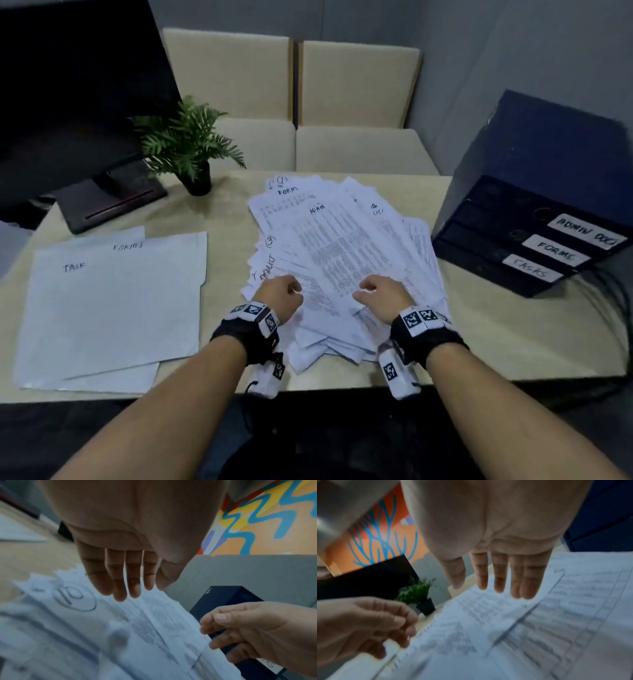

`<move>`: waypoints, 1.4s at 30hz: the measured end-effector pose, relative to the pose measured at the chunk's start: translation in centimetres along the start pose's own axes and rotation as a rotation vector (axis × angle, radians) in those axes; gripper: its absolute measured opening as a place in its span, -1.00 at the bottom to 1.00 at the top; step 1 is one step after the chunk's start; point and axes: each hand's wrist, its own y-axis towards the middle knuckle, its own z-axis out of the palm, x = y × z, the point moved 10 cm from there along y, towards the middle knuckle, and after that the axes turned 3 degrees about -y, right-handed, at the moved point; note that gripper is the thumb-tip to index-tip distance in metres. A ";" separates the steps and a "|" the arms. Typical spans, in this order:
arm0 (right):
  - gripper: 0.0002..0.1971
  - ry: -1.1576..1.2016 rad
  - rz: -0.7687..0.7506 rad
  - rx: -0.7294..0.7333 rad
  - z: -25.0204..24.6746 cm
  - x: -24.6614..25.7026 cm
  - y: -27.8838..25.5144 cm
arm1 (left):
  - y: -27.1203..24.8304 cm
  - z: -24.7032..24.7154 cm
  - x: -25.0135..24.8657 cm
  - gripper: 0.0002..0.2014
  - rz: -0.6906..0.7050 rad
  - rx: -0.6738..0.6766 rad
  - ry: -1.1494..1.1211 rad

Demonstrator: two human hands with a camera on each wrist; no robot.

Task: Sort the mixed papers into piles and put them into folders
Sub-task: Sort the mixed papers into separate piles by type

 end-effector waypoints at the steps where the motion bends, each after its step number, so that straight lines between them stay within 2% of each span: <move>1: -0.63 -0.051 0.020 0.005 0.8 0.0 0.7 | 0.8 0.3 0.6 -0.79 -0.007 0.022 -0.012; 3: -0.50 -0.160 0.019 0.016 2.3 0.0 1.4 | 1.9 0.8 1.5 -0.73 -0.016 0.040 -0.017; 7: -0.37 -0.291 0.052 0.077 5.5 -0.7 1.8 | 4.0 1.9 2.1 -0.59 0.024 0.101 -0.030; 10: -0.38 -0.445 0.031 0.127 7.3 -0.3 1.2 | 4.0 4.0 1.9 -0.43 0.103 0.209 0.012; 12: -0.40 -0.432 0.013 0.096 7.1 0.3 1.3 | 3.5 5.4 2.2 -0.37 0.124 0.252 0.101; 15: -0.40 -0.313 0.070 -0.034 4.3 -0.5 2.8 | 3.2 6.1 3.1 -0.42 0.105 0.224 0.206; 18: -0.35 -0.273 0.199 -0.152 0.9 -3.0 4.7 | 3.5 6.1 3.1 -0.52 0.083 0.194 0.229; 22: -0.28 -0.277 0.346 -0.158 -1.2 -5.7 6.4 | 3.8 5.7 3.1 -0.61 0.028 0.138 0.112; 25: -0.46 -0.133 0.337 -0.125 -0.8 -6.3 7.5 | 3.8 5.1 3.4 -0.60 -0.022 0.112 0.035; 29: -0.78 0.029 0.231 -0.038 0.2 -6.3 8.3 | 4.0 4.2 3.2 -0.42 -0.046 0.060 -0.042; 30: -0.79 0.106 0.188 -0.040 0.2 -5.8 8.3 | 4.0 3.9 3.4 -0.37 -0.076 0.045 -0.090; 33: -0.62 0.415 0.143 -0.039 0.6 -5.4 7.8 | 3.9 3.2 4.4 -0.19 -0.190 0.013 -0.269; 35: -0.69 0.559 0.100 -0.046 0.9 -4.4 7.3 | 3.5 2.2 4.9 -0.12 -0.239 -0.005 -0.393; 37: -0.77 0.667 0.079 -0.010 2.3 -2.3 6.8 | 2.9 0.1 5.8 -0.13 -0.243 -0.061 -0.488; 39: -0.84 0.696 0.063 0.066 4.4 0.6 6.5 | 2.3 -2.8 7.6 -0.18 -0.225 -0.157 -0.469; 42: -0.94 0.503 0.009 0.093 7.1 4.5 6.6 | 1.2 -7.3 12.0 -0.32 -0.239 -0.256 -0.329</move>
